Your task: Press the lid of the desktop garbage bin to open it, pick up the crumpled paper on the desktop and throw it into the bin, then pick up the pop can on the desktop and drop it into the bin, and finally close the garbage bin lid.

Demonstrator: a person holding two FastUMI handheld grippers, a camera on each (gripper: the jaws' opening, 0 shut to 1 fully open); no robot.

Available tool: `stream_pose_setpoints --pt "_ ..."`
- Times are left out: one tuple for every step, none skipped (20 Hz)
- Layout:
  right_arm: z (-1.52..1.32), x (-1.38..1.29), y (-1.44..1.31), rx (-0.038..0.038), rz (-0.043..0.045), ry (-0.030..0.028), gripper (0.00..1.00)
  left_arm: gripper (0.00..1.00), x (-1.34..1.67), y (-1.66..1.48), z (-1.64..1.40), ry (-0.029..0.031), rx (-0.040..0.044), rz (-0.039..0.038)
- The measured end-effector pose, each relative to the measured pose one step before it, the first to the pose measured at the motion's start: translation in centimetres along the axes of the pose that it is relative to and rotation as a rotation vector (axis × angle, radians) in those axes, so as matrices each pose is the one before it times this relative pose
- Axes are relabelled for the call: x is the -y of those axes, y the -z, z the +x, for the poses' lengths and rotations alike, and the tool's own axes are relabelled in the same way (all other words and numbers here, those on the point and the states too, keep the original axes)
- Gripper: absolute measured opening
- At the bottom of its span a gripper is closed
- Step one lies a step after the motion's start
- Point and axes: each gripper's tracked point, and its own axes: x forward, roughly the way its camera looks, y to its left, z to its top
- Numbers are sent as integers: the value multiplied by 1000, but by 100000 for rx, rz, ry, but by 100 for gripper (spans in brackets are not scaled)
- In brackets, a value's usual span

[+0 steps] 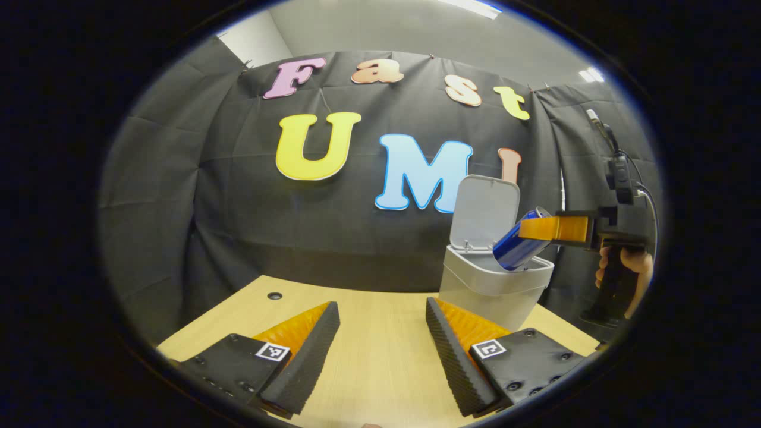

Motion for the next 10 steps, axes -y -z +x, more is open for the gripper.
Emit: stream_pose_setpoints --pt "171 46 326 -701 -1207 569 83 96 -26 71 -71 -80 -91 -302" --pt "181 -166 137 -465 -704 6 83 96 -167 34 -25 -159 -97 -248" --pt "239 -137 214 -248 -722 252 83 96 -135 77 -12 -260 -62 -91" --pt "196 -144 117 -364 -1066 169 83 96 -116 -14 5 -281 47 36" --pt "103 -154 330 -566 -1020 -151 83 96 -78 -141 -53 -189 245 34" --pt "176 -233 88 -418 -930 -371 83 96 5 -26 -90 48 29 -47" --pt "104 -172 185 -452 -757 -311 83 96 23 104 -22 47 -158 -164" --pt "77 -155 72 -271 -444 -448 83 96 -71 12 40 75 -79 -303" --pt "-13 9 397 -305 -61 -158 83 96 59 45 35 84 -89 -236" --pt "69 -100 139 -281 -248 -180 83 95 13 86 -32 -66 -94 -127"
